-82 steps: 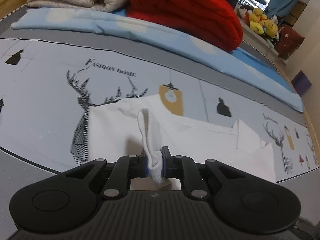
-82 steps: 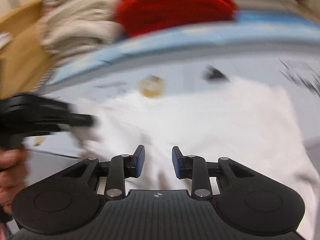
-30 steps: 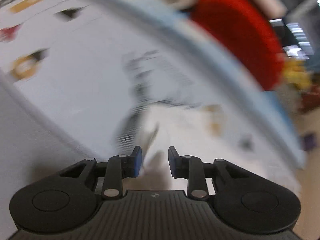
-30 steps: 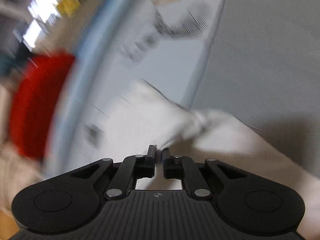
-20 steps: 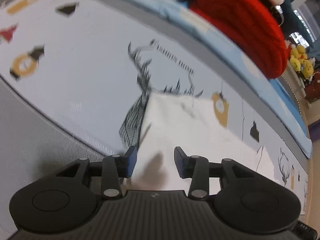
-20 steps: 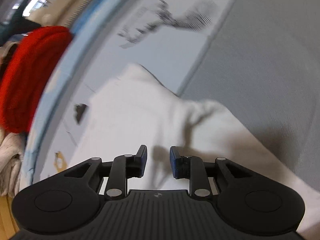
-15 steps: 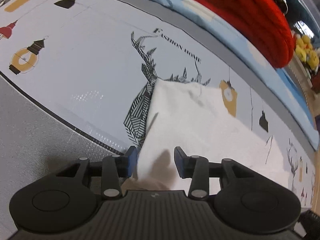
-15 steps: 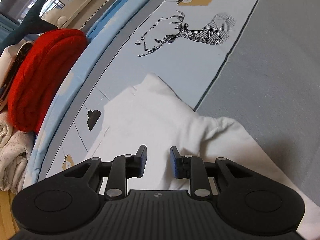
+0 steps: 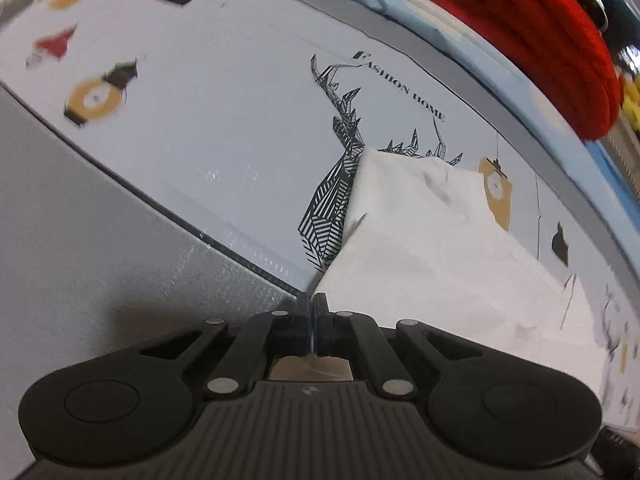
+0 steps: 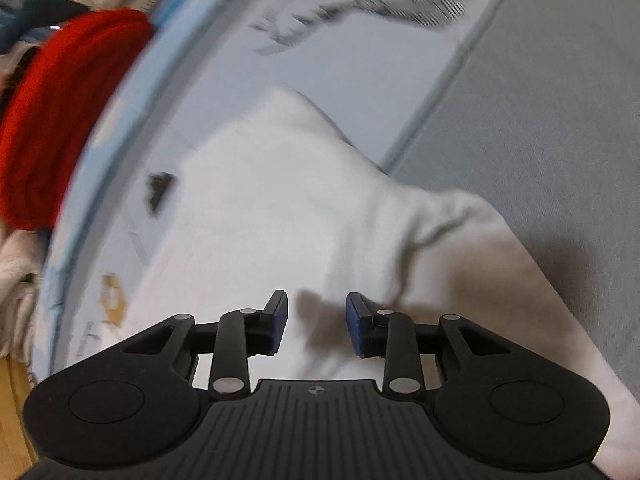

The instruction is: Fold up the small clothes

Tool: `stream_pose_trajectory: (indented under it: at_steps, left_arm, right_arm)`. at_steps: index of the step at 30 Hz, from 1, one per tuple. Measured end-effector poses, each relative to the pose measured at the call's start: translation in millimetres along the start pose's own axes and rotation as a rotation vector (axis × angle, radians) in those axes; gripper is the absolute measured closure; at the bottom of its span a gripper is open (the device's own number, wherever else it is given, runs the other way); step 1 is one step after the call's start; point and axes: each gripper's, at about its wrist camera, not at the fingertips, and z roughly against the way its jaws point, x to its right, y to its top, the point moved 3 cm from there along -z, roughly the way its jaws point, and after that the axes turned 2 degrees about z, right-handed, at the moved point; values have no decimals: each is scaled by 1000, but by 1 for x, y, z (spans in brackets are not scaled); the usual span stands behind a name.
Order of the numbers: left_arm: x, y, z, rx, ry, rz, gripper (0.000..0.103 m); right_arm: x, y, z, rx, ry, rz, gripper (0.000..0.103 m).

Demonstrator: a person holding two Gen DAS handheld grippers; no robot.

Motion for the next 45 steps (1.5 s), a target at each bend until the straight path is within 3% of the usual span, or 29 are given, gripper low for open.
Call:
stream_pose_trajectory:
  at_steps: [4,8,9,14,15,17,18,20,21,22,23,27,31,35,37,39,41,45]
  left_arm:
    - [11,4,6,15,-54,-46,78]
    - [10,-7,-7,-73,-55,-48,84]
    - [8,-7,-6,-62,-46,-49,97]
    - [-2,-1,1,-22,-13,-29,102]
    - [-4,0,-3,-45,-22,-16,102]
    - [-7,7,-2,-11,-48,28,101]
    - [-8,14,-1,15,-64,30,95]
    - [-3,25,0,52,-113,-7,71]
    - [-1,29,-1,55,-140,-27,52]
    - [1,32,-3,55,-160,-39,47]
    - [2,33,-6,51,-168,-44,47]
    - [8,32,-23,0,-191,-57,48]
    - [19,29,-34,-4,-164,-130,51]
    - [25,31,-40,15,-132,-183,68]
    - [26,34,-42,18,-124,-201,84]
    - [29,35,-43,19,-126,-236,92]
    - [32,37,-40,47,-129,-251,94]
    - [43,47,-11,220,-174,-308,95]
  right_arm:
    - [0,0,2,2,-13,-6,71]
    - [-6,1,7,22,-24,8,70]
    - [-6,1,7,23,-28,12,70]
    - [-11,6,10,68,-43,58,70]
    - [-13,9,12,82,-43,73,70]
    - [-15,16,15,114,-47,106,70]
    - [-16,22,16,131,-43,124,70]
    - [-17,34,17,162,-38,161,67]
    - [-17,40,17,180,-42,188,63]
    - [-18,47,17,202,-58,226,51]
    - [-18,53,17,222,-73,261,46]
    - [-14,71,8,255,-111,367,43]
    - [-10,76,-16,163,-86,412,43]
    - [-20,67,-31,134,-72,463,43]
    - [-27,65,-35,140,-63,501,51]
    - [-28,67,-37,137,-56,500,61]
    - [-30,68,-39,135,-34,497,79]
    - [-40,69,-30,194,10,509,87]
